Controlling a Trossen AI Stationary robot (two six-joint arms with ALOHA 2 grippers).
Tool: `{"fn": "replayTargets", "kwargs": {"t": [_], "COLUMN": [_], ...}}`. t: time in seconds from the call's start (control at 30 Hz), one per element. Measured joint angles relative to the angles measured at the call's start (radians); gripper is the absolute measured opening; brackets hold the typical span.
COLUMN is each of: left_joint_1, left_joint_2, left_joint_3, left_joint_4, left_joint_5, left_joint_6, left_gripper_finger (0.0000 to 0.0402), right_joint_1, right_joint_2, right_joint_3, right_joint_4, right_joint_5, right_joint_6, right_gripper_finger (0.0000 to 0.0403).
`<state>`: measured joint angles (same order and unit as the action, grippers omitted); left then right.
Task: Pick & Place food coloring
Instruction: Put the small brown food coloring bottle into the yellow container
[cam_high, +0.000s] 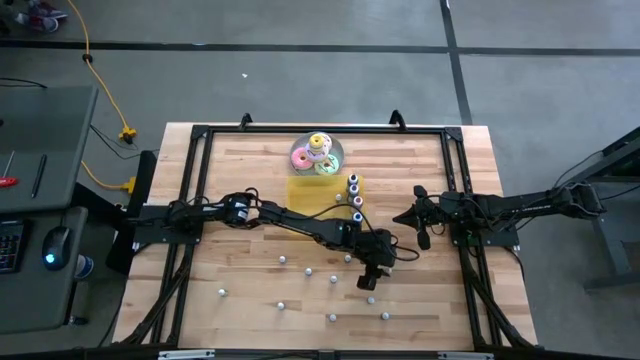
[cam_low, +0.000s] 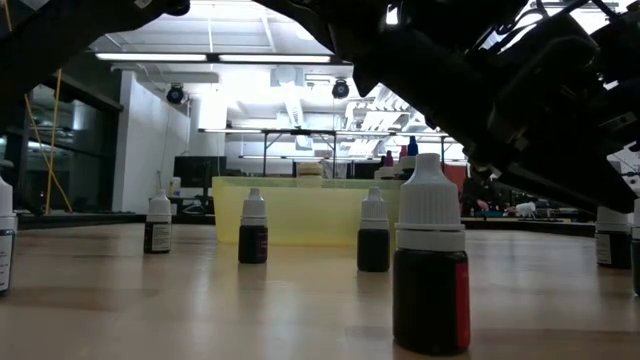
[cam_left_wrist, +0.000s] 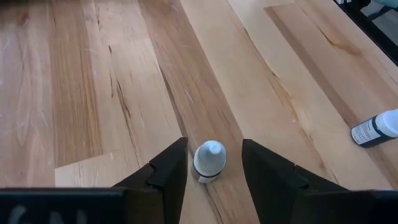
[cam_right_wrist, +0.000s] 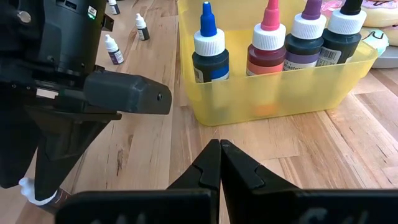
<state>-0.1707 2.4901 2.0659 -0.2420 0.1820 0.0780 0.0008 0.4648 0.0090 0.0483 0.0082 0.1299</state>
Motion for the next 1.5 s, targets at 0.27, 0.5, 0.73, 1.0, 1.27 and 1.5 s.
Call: {"fn": "replayTargets", "kwargs": {"t": [0.27,0.5,0.73,1.0,1.27,1.5], "left_joint_1": [0.0,0.0,0.0,-0.002,-0.001,0.0], "left_joint_2": [0.0,0.0,0.0,0.002,0.002,0.002], "left_joint_3": [0.0,0.0,-0.01,-0.063,-0.064,-0.064], "left_joint_4": [0.0,0.0,0.015,0.045,0.072,0.095], "left_joint_5": [-0.008,-0.009,-0.01,-0.02,-0.02,-0.02], "left_joint_6": [0.0,0.0,0.0,-0.001,-0.007,-0.007], "left_gripper_finger": [0.0146,0.0146,0.0146,0.0146,0.0146,0.0146], "right_joint_1": [0.0,0.0,0.0,0.0,0.0,0.0], "right_joint_2": [0.0,0.0,0.0,0.0,0.0,0.0], "right_joint_3": [0.0,0.0,0.0,0.0,0.0,0.0], "right_joint_4": [0.0,0.0,0.0,0.0,0.0,0.0], "right_joint_5": [0.0,0.0,0.0,0.0,0.0,0.0], "right_joint_6": [0.0,0.0,0.0,0.0,0.0,0.0], "right_gripper_finger": [0.0,0.0,0.0,0.0,0.0,0.0]}}
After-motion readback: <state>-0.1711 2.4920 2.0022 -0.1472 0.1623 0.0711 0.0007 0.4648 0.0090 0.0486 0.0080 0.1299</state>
